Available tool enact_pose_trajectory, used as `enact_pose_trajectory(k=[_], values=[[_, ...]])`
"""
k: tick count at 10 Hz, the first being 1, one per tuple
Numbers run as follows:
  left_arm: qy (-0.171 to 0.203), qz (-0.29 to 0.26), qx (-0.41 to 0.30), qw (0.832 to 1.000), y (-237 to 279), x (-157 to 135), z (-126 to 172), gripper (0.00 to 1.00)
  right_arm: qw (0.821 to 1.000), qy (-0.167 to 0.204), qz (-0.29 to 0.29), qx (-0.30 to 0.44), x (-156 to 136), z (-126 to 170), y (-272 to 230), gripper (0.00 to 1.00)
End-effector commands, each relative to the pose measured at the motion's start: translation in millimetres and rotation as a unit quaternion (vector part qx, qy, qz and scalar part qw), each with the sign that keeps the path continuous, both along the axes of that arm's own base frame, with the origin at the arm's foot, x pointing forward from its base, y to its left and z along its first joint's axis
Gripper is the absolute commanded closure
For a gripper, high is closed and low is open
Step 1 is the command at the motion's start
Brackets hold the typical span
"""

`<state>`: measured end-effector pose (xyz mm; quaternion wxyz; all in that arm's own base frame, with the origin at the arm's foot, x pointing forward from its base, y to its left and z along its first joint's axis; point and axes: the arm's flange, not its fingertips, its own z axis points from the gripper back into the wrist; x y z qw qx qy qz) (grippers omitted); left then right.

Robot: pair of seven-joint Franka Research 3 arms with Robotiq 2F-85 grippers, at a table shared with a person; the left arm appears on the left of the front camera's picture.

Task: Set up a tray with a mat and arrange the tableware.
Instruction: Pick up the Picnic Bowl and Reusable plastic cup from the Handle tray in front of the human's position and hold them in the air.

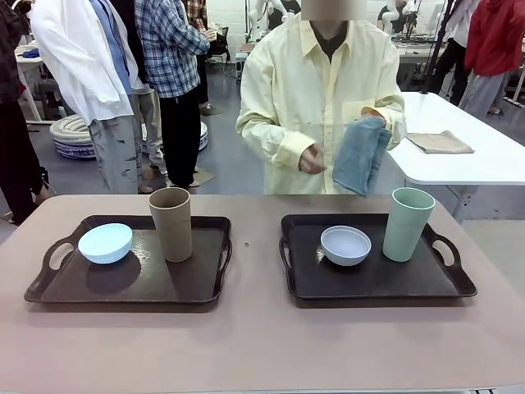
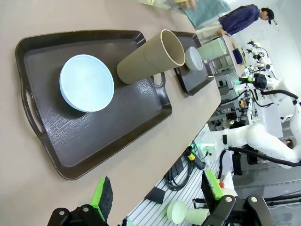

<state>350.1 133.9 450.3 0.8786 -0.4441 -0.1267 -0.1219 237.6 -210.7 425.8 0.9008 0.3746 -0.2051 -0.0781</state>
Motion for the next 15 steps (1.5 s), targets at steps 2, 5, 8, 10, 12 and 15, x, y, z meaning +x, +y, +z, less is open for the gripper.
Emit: enact_pose_trajectory(k=[2,5,8,10,12,15], values=[[-0.012,-0.003,-0.011,1.000,2,2,0,0.00,1.000,-0.013,0.005,0.009,2,-2,-3,0.00],[-0.020,-0.012,0.034,0.999,-19,6,20,0.00,0.998,-0.057,0.032,-0.017,10,9,-7,0.00],[-0.042,-0.091,0.134,0.986,-104,20,106,0.00,0.978,-0.168,0.091,-0.084,62,34,-11,0.00],[-0.037,-0.117,0.167,0.978,-167,39,143,0.00,0.957,-0.228,0.126,-0.129,86,29,-14,0.00],[-0.017,-0.134,0.200,0.971,-232,58,161,0.00,0.917,-0.301,0.178,-0.190,112,25,-13,0.00],[0.058,-0.152,0.270,0.949,-332,80,136,0.00,0.879,-0.264,0.332,-0.216,129,24,-5,0.00]])
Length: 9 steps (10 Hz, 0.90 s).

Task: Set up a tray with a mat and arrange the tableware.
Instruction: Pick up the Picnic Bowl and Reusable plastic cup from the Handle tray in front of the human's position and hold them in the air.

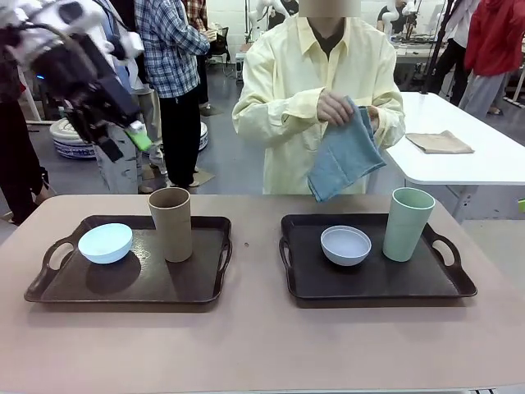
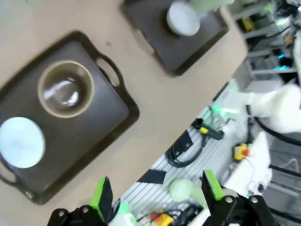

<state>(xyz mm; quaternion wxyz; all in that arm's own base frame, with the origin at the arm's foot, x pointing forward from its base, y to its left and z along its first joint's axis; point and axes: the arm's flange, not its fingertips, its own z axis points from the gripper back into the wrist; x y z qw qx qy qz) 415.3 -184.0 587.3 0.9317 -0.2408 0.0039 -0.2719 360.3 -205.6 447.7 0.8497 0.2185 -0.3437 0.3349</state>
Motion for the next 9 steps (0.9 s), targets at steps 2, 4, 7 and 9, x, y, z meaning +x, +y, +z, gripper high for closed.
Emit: enact_pose_trajectory(k=[2,4,7,9], values=[[0.038,0.009,0.074,0.997,-67,27,-25,0.00,0.991,0.059,0.111,-0.040,15,-1,-9,0.00],[0.062,-0.008,0.039,0.997,-102,32,-47,0.00,0.988,0.071,0.130,-0.037,19,-7,-8,0.00],[0.056,-0.009,0.055,0.997,-95,22,-53,0.00,0.991,0.073,0.113,-0.027,16,-8,2,0.00],[0.056,-0.009,0.055,0.997,-95,22,-53,0.00,0.991,0.073,0.113,-0.027,16,-8,2,0.00]])
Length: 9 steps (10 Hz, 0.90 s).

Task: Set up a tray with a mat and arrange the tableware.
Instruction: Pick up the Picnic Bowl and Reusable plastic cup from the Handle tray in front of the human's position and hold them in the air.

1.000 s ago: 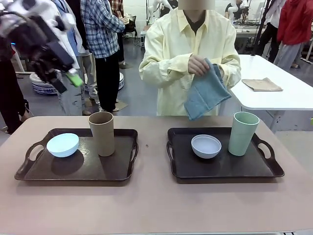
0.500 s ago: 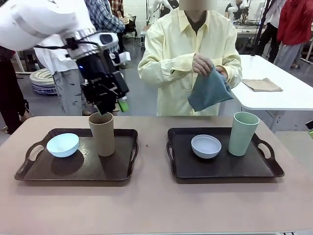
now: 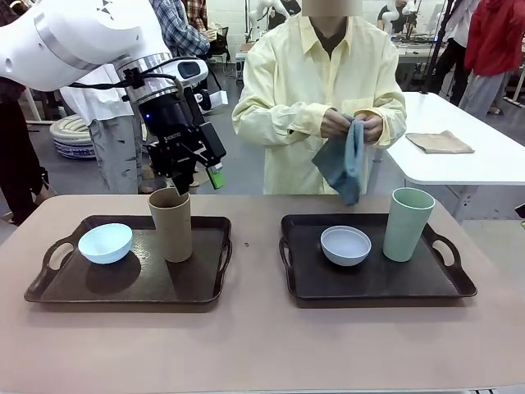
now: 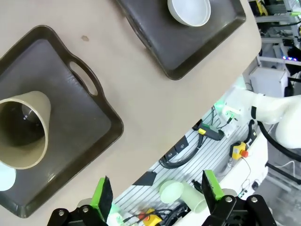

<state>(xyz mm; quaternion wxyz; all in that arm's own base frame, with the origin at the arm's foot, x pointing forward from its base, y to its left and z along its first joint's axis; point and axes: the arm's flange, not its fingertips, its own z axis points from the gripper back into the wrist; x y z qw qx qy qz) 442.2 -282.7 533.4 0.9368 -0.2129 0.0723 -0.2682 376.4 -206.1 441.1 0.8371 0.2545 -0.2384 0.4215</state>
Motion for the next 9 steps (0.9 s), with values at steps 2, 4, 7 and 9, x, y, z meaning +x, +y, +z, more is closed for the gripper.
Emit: enact_pose_trajectory(k=[2,4,7,9], values=[[0.000,0.000,0.000,1.000,0,0,0,0.00,1.000,0.000,0.000,0.000,0,0,0,0.00],[0.015,-0.030,0.009,0.999,-50,7,5,0.00,0.989,-0.105,0.100,-0.036,32,-15,0,0.00],[0.038,-0.049,0.040,0.997,-110,19,-2,0.00,0.960,-0.180,0.211,-0.028,53,-13,-14,0.00],[0.063,-0.045,0.043,0.996,-146,34,-25,0.00,0.945,-0.214,0.245,0.028,73,-17,-18,0.00]])
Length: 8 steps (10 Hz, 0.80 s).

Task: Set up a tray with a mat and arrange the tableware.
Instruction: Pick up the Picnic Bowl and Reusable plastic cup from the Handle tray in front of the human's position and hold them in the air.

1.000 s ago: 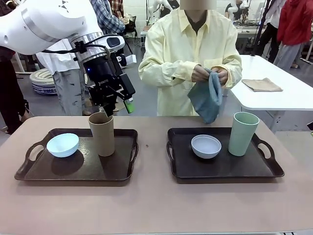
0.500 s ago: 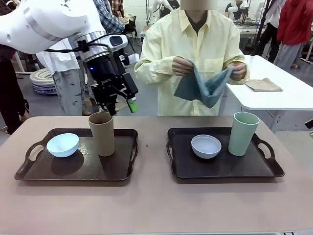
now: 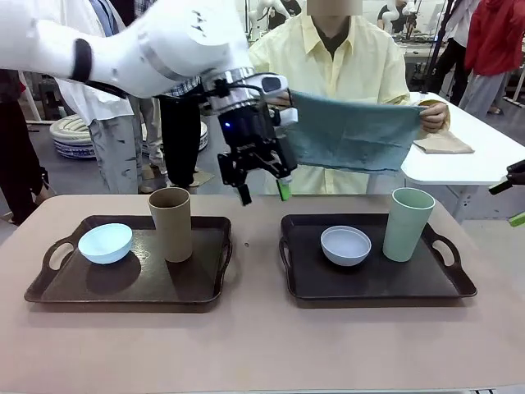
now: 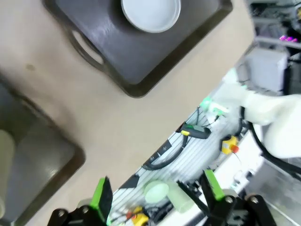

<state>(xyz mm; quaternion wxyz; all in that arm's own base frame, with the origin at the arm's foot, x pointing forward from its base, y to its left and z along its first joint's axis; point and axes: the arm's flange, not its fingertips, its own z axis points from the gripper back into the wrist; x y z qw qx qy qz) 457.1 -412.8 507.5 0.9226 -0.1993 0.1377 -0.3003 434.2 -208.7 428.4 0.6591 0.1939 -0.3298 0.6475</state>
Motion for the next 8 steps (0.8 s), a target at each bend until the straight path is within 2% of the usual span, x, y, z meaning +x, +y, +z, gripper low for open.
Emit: enact_pose_trajectory(k=[1,2,5,6,7,8], values=[[0.012,0.003,0.030,0.999,-33,25,-12,0.00,0.995,0.004,0.033,0.099,26,-5,-14,0.00],[0.015,-0.006,0.040,0.999,-49,27,-22,0.00,0.991,0.024,0.021,0.130,36,-11,-8,0.00],[0.020,-0.030,0.055,0.998,-79,35,-52,0.00,0.991,0.067,0.014,0.119,52,-24,5,0.00],[0.013,-0.061,0.045,0.997,-77,32,-55,0.00,0.992,0.072,-0.012,0.106,51,-24,6,0.00],[0.023,-0.029,0.036,0.999,-68,25,-64,0.00,0.990,0.048,0.028,0.126,45,-32,6,0.00],[0.023,-0.029,0.036,0.999,-68,25,-64,0.00,0.990,0.048,0.028,0.126,45,-32,6,0.00]])
